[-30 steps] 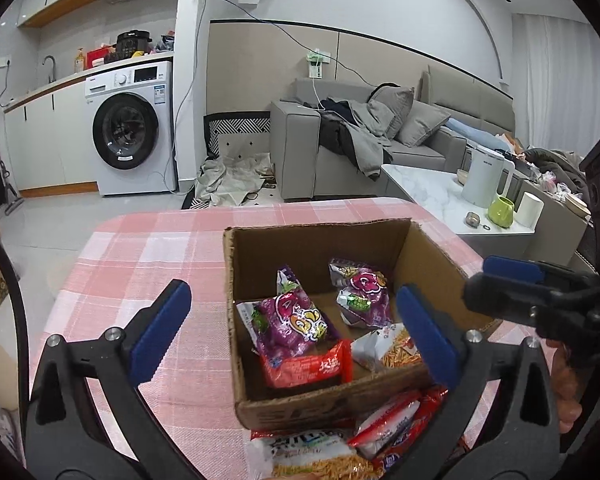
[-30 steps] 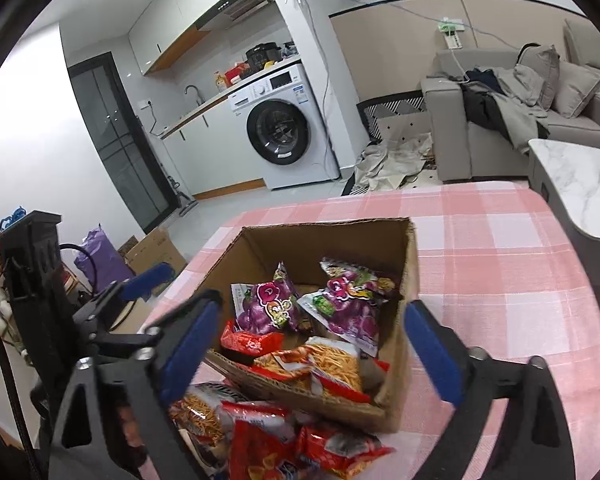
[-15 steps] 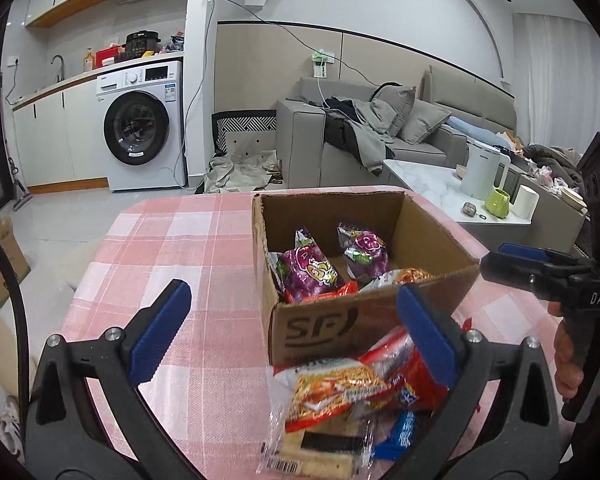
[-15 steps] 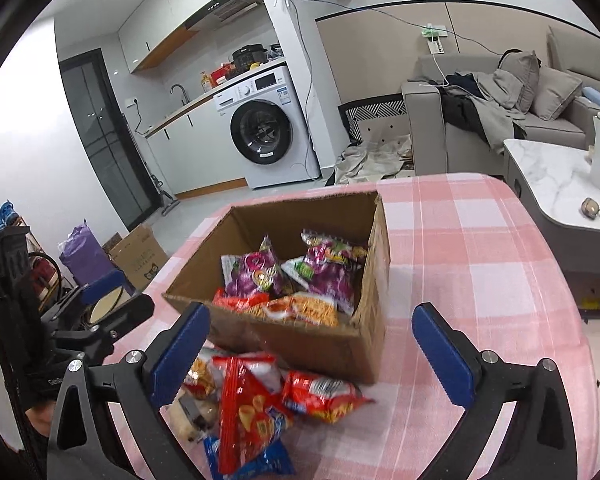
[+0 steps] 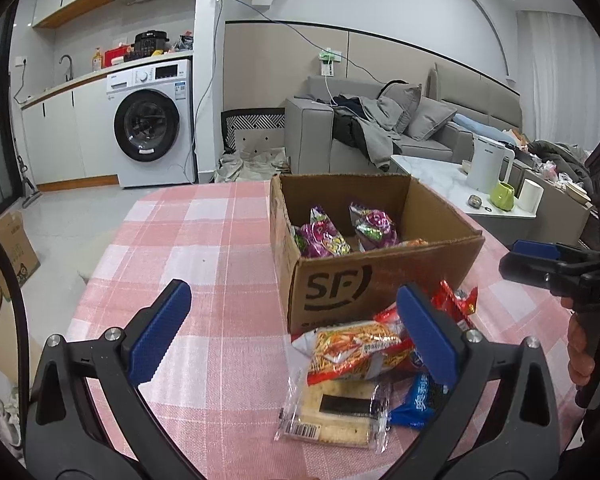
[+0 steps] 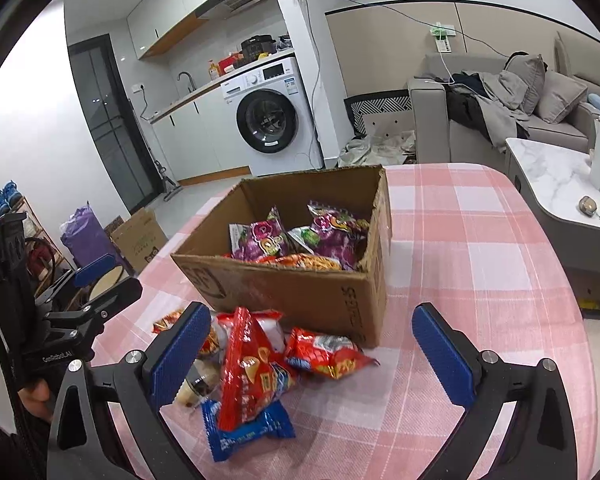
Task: Organize snacks
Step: 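Move both tools down toward the remaining snack pile in front of the box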
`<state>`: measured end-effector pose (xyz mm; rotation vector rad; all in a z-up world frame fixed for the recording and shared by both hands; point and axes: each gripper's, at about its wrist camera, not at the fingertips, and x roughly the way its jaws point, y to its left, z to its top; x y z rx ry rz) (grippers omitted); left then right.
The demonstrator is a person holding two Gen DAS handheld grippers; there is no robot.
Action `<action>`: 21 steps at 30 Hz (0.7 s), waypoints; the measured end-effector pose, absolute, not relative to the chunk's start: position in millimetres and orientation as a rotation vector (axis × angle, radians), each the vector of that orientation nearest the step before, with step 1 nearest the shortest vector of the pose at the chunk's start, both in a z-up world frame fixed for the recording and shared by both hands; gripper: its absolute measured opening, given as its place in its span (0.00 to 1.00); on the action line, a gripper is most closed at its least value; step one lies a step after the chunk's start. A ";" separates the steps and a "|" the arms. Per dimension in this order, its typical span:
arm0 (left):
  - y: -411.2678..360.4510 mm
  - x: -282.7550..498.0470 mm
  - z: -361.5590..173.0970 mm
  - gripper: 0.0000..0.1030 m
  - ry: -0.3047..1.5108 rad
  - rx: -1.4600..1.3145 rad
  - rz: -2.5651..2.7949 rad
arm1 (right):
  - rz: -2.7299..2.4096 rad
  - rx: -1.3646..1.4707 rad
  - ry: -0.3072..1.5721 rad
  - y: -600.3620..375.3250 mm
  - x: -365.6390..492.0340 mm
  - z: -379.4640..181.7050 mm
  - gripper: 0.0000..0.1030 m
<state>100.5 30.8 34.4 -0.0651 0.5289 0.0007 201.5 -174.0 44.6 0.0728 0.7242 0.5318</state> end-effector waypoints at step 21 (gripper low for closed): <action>26.4 77.6 11.5 0.99 0.578 -0.031 -0.042 | 0.589 0.061 0.797 -168.6 183.0 26.3 1.00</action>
